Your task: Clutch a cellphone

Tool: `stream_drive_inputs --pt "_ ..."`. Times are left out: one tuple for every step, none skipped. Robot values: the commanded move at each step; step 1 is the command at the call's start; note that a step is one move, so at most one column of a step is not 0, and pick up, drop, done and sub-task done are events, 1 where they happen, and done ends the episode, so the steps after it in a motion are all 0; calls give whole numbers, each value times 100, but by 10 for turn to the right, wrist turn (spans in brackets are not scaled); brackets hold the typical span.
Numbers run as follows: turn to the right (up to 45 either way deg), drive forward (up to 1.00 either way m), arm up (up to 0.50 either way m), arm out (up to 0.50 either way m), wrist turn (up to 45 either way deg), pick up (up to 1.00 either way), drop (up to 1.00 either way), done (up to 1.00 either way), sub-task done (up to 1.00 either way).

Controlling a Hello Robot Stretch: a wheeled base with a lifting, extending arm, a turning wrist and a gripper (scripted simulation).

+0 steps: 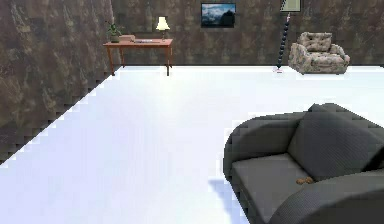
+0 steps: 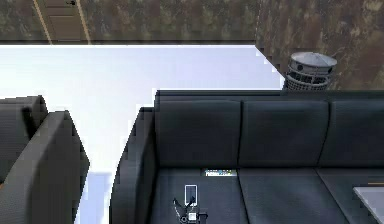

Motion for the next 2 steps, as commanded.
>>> stream_drive_inputs --pt "0 0 10 0 0 0 0 0 0" --pt "0 0 0 0 0 0 0 100 0"
